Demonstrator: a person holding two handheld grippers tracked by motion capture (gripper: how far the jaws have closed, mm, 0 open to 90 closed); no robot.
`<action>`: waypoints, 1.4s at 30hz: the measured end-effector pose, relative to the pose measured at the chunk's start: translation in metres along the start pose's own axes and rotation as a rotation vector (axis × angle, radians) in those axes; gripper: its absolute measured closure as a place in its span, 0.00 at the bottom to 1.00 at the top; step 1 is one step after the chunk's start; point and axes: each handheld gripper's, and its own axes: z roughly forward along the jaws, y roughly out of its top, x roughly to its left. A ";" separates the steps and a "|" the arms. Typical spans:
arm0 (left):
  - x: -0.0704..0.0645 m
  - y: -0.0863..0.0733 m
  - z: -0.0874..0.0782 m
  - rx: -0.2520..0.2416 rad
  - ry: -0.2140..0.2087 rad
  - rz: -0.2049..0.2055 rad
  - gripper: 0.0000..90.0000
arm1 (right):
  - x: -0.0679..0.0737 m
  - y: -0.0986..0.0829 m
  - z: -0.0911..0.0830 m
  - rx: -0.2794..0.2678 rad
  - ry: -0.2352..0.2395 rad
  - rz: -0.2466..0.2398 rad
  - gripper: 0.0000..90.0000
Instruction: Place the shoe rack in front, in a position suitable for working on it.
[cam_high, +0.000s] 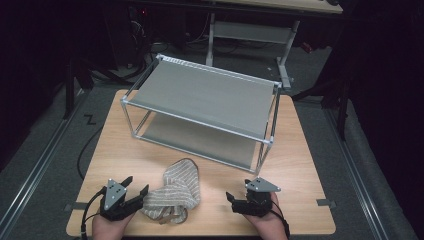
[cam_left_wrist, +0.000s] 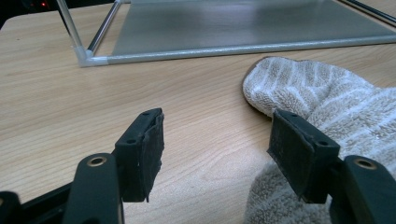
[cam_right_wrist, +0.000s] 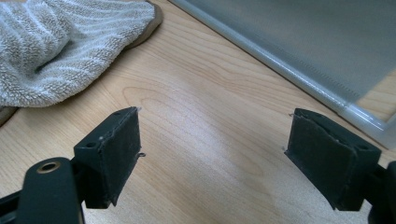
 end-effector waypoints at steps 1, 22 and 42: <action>0.000 0.000 0.000 -0.001 -0.001 -0.001 0.40 | 0.000 0.000 0.000 0.000 0.000 0.000 0.18; 0.002 0.000 -0.001 -0.027 0.013 -0.019 0.42 | 0.002 0.000 -0.006 -0.025 0.002 -0.005 0.18; 0.006 0.002 -0.004 -0.034 0.035 -0.049 0.44 | -0.004 0.007 -0.025 -0.126 -0.074 -0.010 0.22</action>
